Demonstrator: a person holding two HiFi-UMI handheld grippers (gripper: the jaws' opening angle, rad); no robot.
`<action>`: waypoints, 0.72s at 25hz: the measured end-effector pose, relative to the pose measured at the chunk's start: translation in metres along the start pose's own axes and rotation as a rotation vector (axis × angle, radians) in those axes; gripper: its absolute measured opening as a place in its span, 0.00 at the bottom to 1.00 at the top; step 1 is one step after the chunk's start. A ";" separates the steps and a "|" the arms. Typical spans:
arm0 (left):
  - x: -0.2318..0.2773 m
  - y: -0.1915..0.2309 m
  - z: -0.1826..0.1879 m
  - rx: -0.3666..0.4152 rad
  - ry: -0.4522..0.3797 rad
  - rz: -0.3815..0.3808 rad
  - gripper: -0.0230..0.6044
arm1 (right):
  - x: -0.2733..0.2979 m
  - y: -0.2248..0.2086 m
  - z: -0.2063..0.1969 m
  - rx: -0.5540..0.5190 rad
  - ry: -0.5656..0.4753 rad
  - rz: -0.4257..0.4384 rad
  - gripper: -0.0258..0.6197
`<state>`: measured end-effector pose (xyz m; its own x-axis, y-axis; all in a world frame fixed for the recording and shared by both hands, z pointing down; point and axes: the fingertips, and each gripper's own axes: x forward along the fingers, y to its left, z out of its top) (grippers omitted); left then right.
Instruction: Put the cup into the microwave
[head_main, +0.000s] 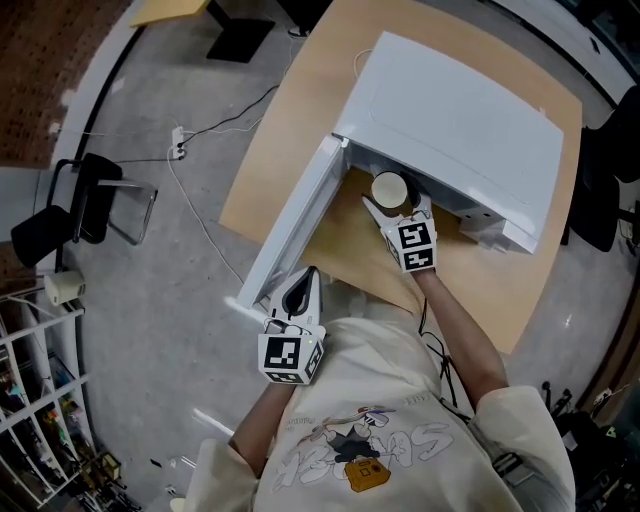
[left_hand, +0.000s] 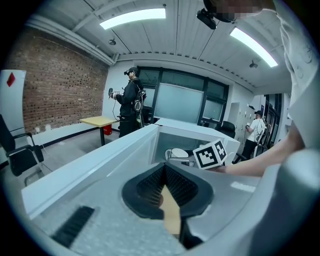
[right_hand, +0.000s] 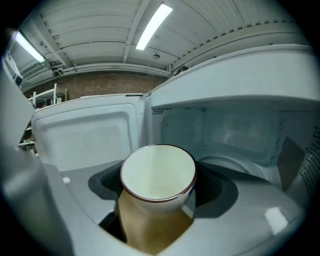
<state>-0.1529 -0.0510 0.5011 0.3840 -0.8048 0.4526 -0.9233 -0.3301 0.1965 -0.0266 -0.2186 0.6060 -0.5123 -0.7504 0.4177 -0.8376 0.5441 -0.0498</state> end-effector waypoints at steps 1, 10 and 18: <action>0.000 0.000 0.001 0.004 -0.001 -0.004 0.04 | 0.003 -0.014 0.003 0.004 -0.005 -0.032 0.67; -0.005 0.019 0.001 -0.007 0.004 0.024 0.04 | 0.020 -0.100 0.001 0.077 0.006 -0.233 0.67; -0.005 0.023 0.003 -0.004 0.005 0.016 0.04 | 0.021 -0.103 0.003 0.073 -0.018 -0.266 0.67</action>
<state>-0.1763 -0.0562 0.5006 0.3696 -0.8075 0.4597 -0.9291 -0.3153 0.1931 0.0489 -0.2915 0.6167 -0.2752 -0.8700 0.4092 -0.9543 0.2989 -0.0065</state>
